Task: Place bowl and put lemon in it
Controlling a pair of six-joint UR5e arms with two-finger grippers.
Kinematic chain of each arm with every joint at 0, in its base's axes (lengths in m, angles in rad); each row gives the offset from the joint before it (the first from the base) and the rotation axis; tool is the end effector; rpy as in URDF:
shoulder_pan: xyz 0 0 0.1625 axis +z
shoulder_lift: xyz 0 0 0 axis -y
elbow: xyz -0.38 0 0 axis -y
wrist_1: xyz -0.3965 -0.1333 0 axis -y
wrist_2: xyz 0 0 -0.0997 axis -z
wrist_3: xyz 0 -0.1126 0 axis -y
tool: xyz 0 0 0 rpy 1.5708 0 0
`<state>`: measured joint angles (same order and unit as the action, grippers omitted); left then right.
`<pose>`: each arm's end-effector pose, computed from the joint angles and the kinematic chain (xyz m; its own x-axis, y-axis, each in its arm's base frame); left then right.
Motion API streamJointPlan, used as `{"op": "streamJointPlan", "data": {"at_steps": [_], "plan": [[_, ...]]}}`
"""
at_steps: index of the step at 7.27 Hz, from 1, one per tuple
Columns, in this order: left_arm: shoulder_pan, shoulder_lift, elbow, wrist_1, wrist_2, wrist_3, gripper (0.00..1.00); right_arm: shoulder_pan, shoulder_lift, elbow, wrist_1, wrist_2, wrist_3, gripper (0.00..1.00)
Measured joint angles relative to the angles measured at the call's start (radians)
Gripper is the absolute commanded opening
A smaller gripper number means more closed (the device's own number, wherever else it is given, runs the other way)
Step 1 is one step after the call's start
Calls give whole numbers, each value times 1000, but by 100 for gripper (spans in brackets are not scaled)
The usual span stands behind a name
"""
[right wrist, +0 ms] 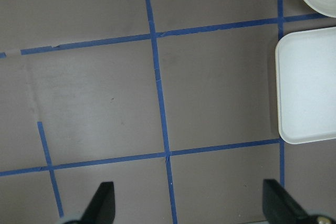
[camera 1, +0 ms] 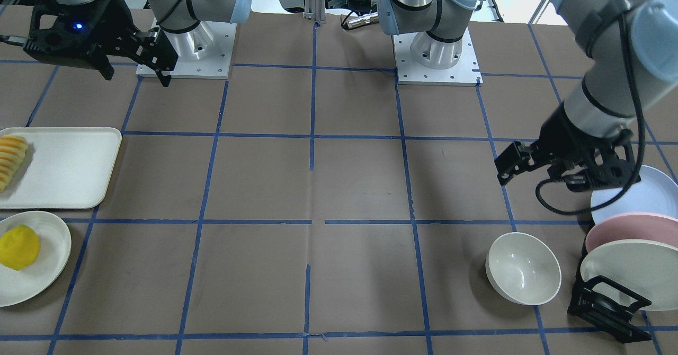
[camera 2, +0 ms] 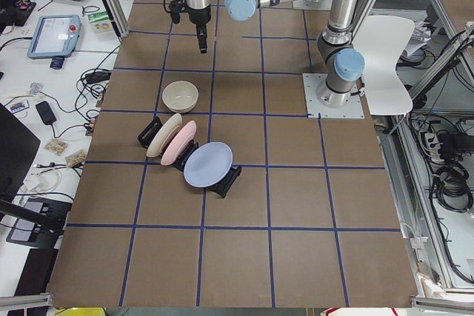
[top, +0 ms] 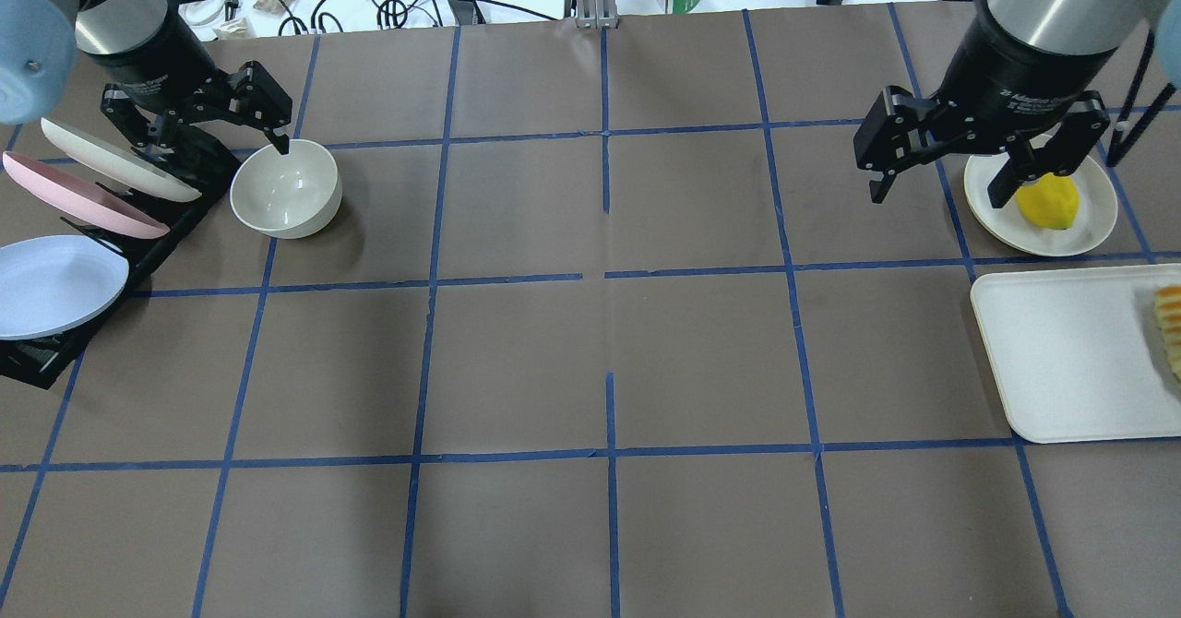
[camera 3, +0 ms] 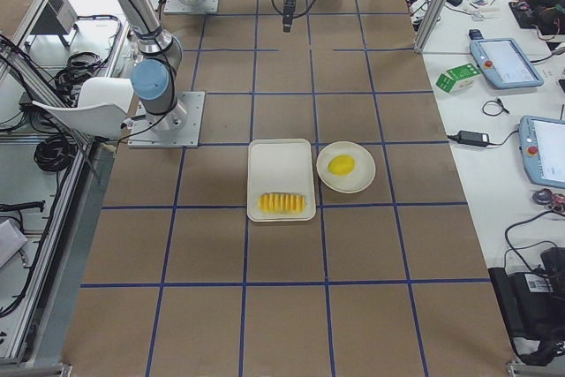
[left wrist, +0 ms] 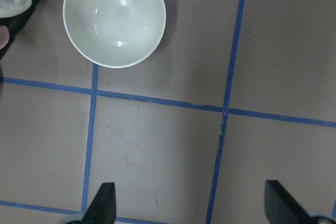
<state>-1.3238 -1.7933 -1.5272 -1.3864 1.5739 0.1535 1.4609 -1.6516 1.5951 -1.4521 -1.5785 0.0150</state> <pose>0.0115 -0.5894 0.3505 -0.9956 -0.0934 -0.0039 -0.0934 0.9956 -0.0050 0.0814 -0.4695 0.4451 -0.9922 0.1241 0.0086 0.1244 0.9903 0.0620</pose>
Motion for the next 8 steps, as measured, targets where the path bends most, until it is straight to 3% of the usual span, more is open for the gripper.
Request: {"op": "streamJointPlan", "data": {"at_steps": [2,4,7,8], "plan": [[70,-139,4,154,1,143,100,-167,41,5,-31,-4,-151,100],[87,-246,5,266,5,211,100,-305,143,7,-172,-24,-329,100],[95,-347,4,355,9,280,100,-415,315,6,-396,-59,-540,100],[103,-362,4,360,6,286,93,-437,368,5,-457,-60,-591,100]]}}
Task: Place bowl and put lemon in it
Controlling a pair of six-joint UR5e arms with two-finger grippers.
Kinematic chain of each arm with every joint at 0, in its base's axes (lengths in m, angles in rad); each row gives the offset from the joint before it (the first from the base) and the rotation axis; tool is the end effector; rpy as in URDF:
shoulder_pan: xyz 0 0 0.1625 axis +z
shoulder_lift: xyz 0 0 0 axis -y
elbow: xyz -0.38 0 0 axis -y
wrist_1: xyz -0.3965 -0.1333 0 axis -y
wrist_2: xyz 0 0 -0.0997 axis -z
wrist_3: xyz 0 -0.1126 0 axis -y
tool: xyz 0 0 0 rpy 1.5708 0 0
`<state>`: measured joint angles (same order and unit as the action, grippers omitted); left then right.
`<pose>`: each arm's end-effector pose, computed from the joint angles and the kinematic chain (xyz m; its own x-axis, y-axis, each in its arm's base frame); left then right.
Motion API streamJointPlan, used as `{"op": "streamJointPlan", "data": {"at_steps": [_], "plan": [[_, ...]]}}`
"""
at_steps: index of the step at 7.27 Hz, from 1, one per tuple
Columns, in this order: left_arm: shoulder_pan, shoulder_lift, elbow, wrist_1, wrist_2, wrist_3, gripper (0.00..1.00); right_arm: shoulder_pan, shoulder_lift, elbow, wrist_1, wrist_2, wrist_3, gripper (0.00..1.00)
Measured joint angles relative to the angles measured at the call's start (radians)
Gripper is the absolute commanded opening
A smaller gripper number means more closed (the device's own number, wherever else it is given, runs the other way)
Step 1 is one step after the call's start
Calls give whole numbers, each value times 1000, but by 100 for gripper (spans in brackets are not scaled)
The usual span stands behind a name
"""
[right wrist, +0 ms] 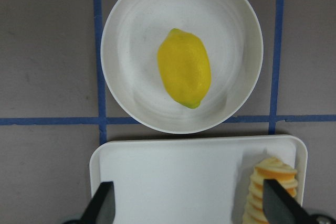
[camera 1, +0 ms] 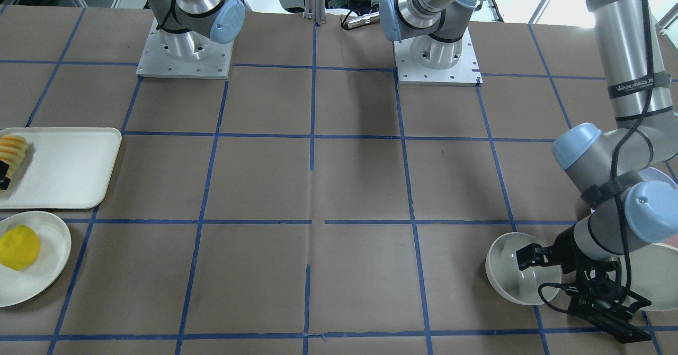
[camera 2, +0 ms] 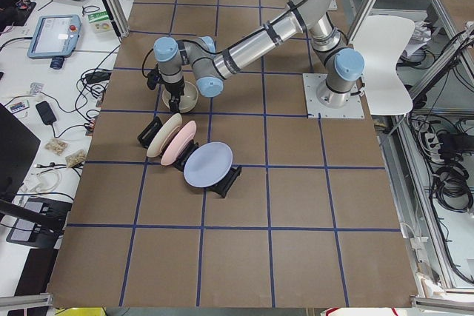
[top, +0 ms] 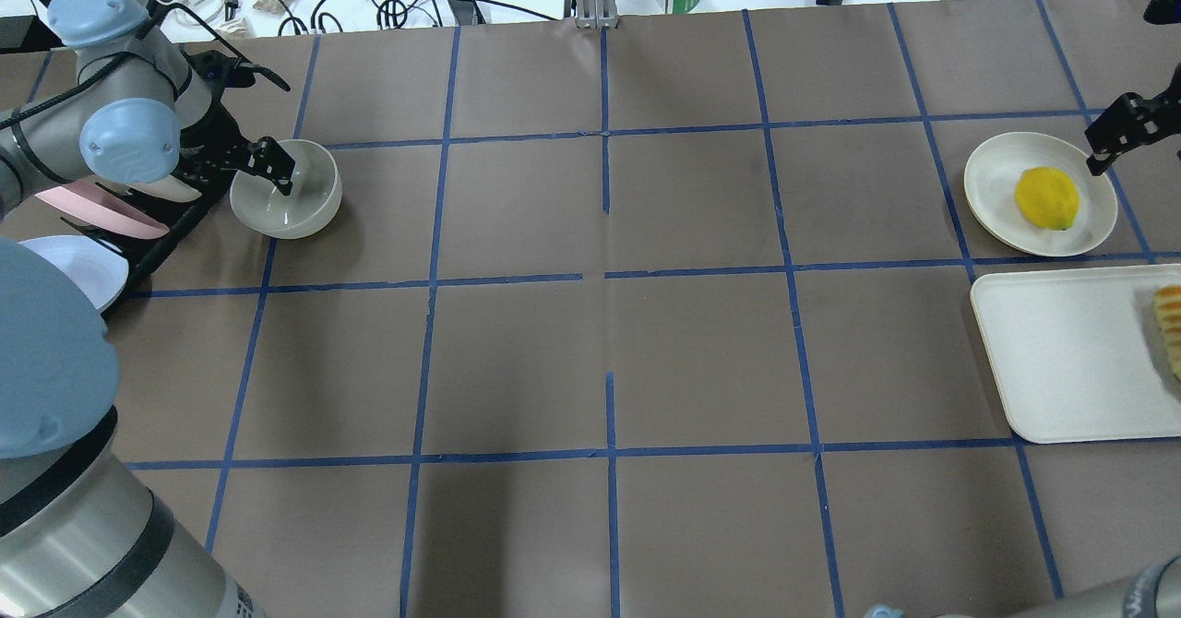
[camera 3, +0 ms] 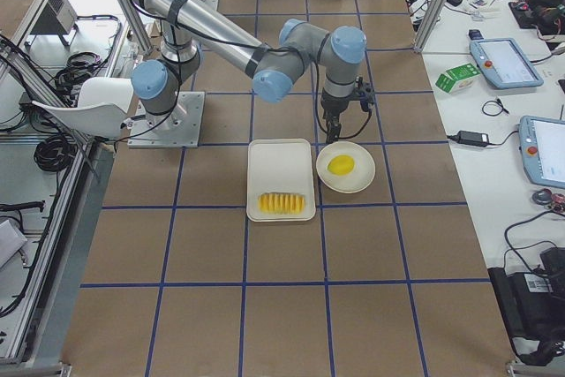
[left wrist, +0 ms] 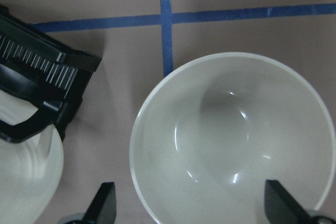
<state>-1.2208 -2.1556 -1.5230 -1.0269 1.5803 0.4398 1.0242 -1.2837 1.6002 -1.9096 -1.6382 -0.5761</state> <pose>0.0990 -0.6568 0.1646 -0.9959 0.0896 -0.0115 0.0897 0.9960 -0.0022 -0.1975 -0.5665 0.2934 -0.9972 -0.0293 0.0686 -0.0281 0.9994 0.0180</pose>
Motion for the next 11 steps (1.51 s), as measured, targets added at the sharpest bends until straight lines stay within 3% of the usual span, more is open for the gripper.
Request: {"op": "streamJointPlan", "data": {"at_steps": [2,3,4,5,9,10,11], "plan": [[23,-15,1,2,-6,13,52,-15,101,-2,-97,2,-54,100],[26,-19,0,2,-9,16,20,-16,145,-1,-135,7,-66,100],[25,-19,0,3,-19,17,6,-16,182,-3,-166,10,-75,100],[25,-19,0,3,-32,23,0,-16,209,-6,-186,16,-73,100],[21,-3,0,-9,-38,47,0,-12,249,-11,-199,97,3,100],[14,10,2,-27,-38,48,0,-11,258,-13,-201,101,6,86],[-5,36,8,-74,-38,48,0,-10,264,-14,-204,102,6,45]]}}
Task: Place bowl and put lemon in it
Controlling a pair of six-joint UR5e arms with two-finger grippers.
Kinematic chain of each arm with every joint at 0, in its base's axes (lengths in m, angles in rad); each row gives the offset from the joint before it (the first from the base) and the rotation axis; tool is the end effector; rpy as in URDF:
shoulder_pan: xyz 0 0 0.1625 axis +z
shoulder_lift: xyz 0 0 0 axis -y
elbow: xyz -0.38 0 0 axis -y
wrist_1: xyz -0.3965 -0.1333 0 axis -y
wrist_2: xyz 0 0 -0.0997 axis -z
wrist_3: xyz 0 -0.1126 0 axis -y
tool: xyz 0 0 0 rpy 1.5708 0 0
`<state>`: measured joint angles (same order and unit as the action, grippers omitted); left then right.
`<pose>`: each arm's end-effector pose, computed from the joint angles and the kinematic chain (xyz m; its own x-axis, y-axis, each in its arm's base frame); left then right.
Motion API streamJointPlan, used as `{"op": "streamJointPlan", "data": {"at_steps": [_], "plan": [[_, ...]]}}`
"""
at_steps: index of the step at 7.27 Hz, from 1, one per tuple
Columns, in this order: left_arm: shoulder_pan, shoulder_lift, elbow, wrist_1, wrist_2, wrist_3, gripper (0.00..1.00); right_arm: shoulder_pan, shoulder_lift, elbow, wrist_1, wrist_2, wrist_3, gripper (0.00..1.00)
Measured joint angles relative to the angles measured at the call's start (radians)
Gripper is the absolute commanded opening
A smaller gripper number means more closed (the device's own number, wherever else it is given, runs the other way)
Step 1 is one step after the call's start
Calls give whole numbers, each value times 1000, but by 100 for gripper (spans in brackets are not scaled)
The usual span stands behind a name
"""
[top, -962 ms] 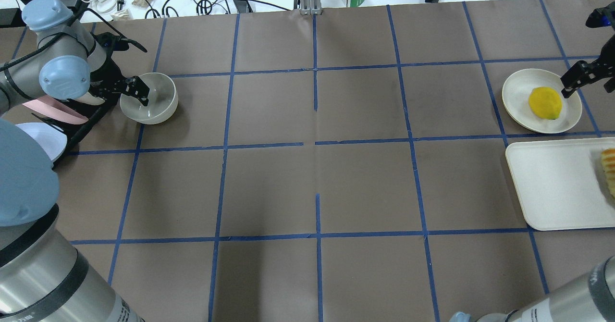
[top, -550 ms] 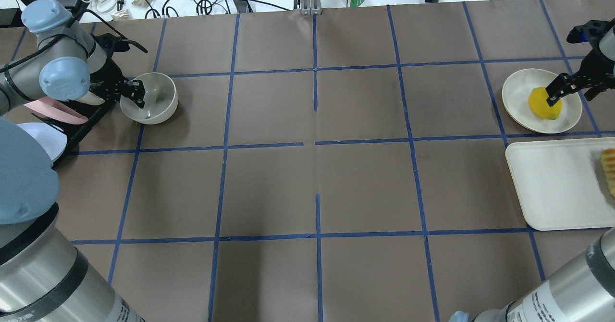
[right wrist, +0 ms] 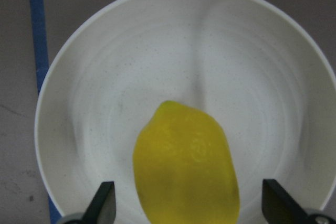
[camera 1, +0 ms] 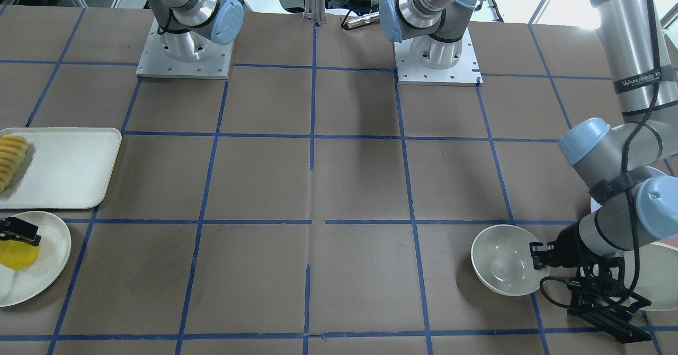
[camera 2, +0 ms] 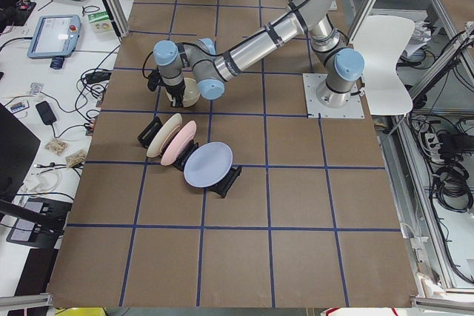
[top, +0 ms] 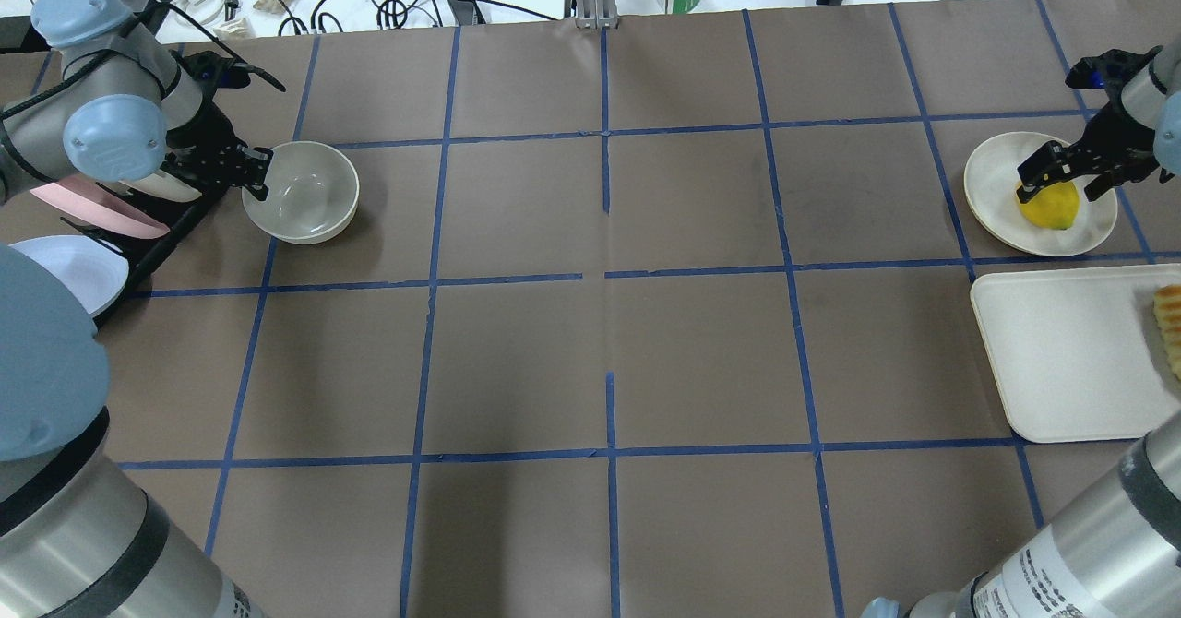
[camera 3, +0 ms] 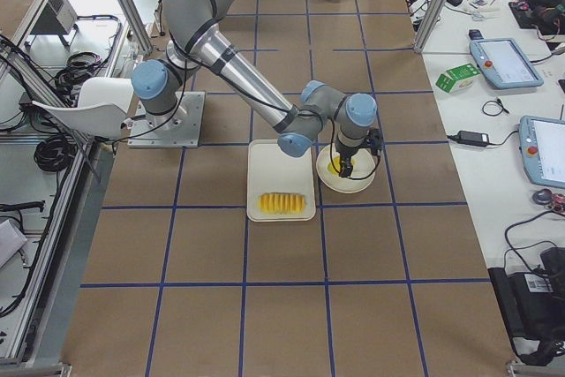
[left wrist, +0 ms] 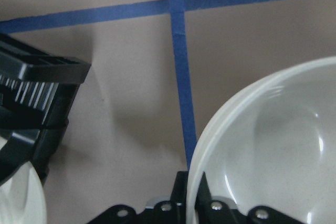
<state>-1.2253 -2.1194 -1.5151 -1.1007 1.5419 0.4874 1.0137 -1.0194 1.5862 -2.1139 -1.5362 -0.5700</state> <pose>0.0898 -0.6527 0.1843 -0.9894 0.1409 0.0362 0.1412 0.9900 0.0066 -0.2170 -0.6078 0.1584 -0.9990 -0.0125 -0.0419 -0.0125 0.9999 0.0013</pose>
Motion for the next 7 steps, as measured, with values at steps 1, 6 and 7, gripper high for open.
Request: {"op": "streamJointPlan", "data": {"at_steps": [1,6,7], "plan": [[-32,32,0,-51,0,-4,0,0,4,0,1,-2,-1,14],[-342,123,-98,-87,-133,-337,0,15,-51,-8,66,-54,-3,0],[-410,114,-110,-45,-147,-432,0,35,-86,-18,119,-58,15,0]]}}
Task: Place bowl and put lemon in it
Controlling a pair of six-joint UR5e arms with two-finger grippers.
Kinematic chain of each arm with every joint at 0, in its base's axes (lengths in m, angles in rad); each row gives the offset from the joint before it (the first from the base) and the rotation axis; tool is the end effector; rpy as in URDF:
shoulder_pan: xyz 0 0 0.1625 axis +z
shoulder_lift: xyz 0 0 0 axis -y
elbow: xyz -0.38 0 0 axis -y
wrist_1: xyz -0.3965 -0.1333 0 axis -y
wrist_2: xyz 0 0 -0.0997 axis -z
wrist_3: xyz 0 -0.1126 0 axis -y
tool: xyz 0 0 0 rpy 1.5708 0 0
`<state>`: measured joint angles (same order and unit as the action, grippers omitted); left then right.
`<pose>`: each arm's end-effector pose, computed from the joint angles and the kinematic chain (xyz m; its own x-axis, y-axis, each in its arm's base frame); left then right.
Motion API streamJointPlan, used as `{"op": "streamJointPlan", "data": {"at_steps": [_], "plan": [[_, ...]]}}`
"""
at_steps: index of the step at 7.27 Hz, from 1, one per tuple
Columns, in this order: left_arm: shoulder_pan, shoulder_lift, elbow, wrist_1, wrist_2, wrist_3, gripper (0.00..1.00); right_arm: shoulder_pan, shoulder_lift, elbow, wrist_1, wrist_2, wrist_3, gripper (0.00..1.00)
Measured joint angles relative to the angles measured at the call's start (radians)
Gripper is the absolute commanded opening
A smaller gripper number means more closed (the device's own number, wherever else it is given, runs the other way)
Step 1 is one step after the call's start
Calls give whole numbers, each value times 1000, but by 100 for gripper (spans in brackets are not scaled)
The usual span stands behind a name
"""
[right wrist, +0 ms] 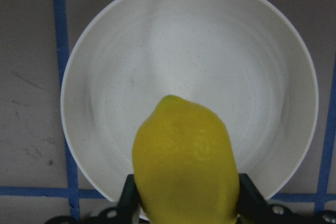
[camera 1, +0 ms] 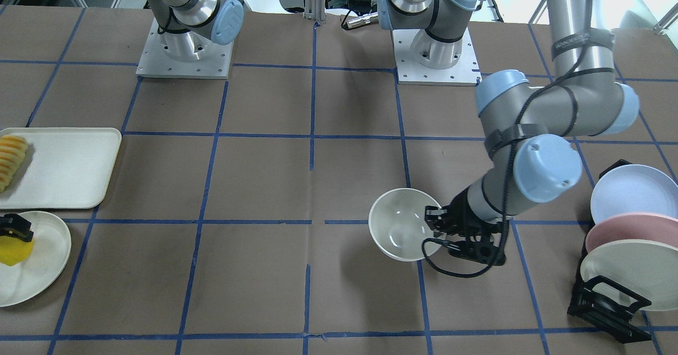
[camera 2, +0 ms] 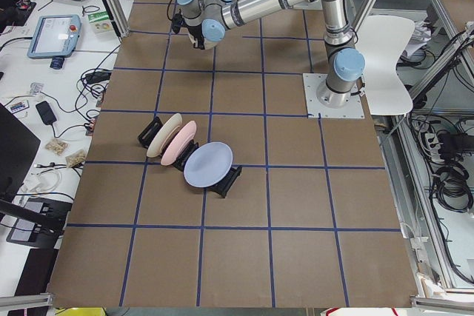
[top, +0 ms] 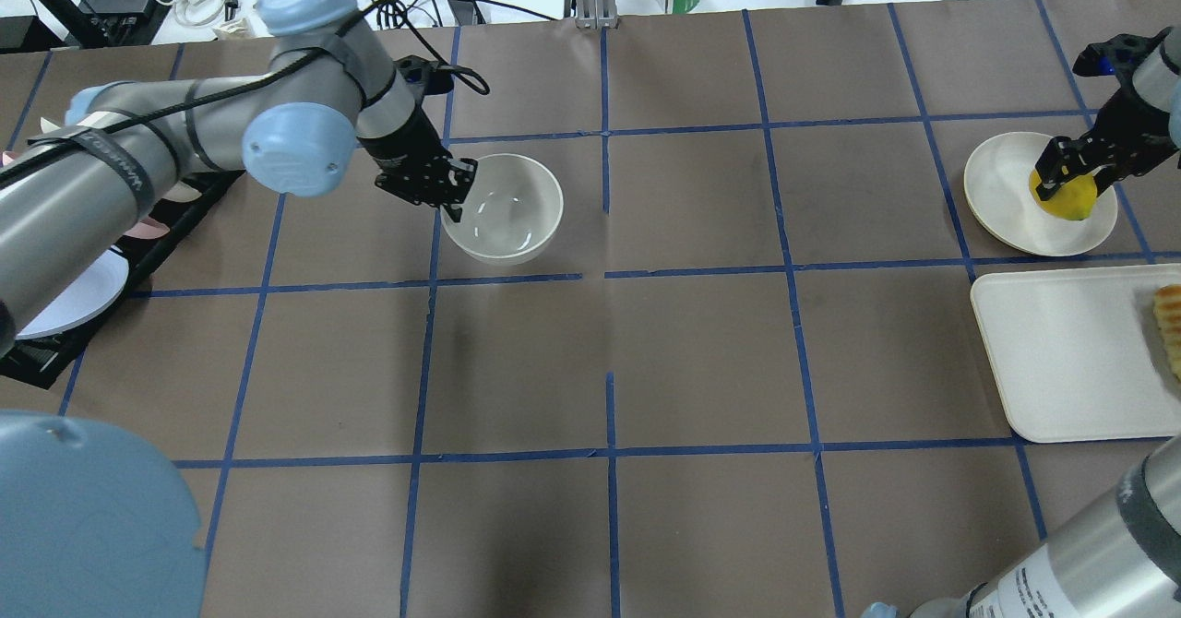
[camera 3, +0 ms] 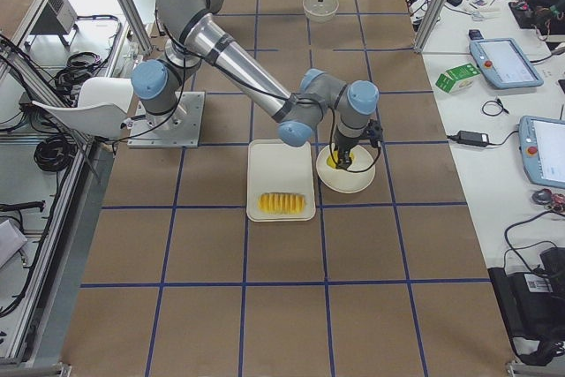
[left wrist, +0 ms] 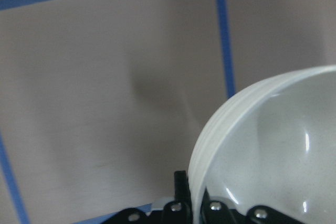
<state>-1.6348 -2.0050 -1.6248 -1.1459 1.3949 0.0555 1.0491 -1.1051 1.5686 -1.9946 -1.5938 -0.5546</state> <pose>-0.1912 -0.5915 0.2043 -0.9782 0.1071 0.1779 0.1183 0.9915 0.0535 -0.1959 -0.6031 0.2083 -0.9994 -0.0333 -0.0014 -0.0334 0.9984 0.0458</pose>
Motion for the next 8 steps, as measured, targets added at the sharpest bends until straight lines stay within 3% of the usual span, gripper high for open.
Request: {"op": "streamJointPlan", "data": {"at_steps": [4,5,6,7,8], "plan": [[-133,-41,-45,103,-12,-109,0,155,-128,-95,321,10,228,0],[-138,-51,-54,140,-17,-115,61,218,-153,-106,350,12,335,0],[-140,-60,-58,164,-22,-119,85,291,-173,-109,358,10,445,0],[-139,-63,-56,176,-24,-120,97,370,-184,-111,356,5,525,0],[-131,-54,-49,180,-24,-120,100,447,-188,-111,349,7,589,0]]}}
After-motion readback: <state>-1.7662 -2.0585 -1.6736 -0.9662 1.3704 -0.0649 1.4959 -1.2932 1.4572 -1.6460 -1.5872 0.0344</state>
